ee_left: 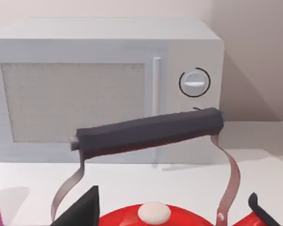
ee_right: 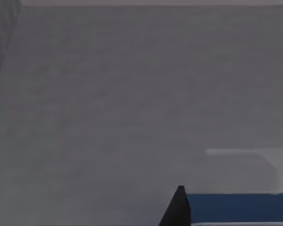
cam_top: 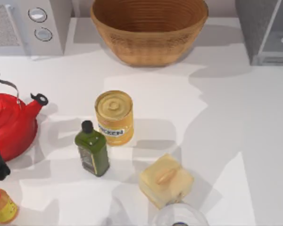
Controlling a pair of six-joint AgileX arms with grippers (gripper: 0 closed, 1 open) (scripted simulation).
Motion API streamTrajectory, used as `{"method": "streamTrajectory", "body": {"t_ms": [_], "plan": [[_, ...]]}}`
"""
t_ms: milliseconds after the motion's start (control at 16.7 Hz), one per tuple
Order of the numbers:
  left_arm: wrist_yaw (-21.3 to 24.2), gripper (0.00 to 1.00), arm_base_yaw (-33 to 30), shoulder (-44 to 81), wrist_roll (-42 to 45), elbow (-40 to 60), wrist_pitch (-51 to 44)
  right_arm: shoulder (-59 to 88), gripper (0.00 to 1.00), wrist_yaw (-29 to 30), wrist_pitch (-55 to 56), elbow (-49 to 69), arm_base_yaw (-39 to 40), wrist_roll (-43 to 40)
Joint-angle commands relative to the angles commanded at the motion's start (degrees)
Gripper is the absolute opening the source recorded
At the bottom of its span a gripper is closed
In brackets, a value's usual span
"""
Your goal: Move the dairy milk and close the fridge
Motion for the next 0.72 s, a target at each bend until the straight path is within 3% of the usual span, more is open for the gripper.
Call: {"method": "streamTrajectory", "body": {"t_ms": [300,720], "plan": [[0.0,1.0,0.0,0.0,0.0,0.0,0.0,0.22,0.0,-0.07,-0.09,0.12,-0.24,-0.08],[0.0,1.0,0.0,0.0,0.0,0.0,0.0,0.22,0.53,-0.07,-0.09,0.12,-0.24,-0.08]]}}
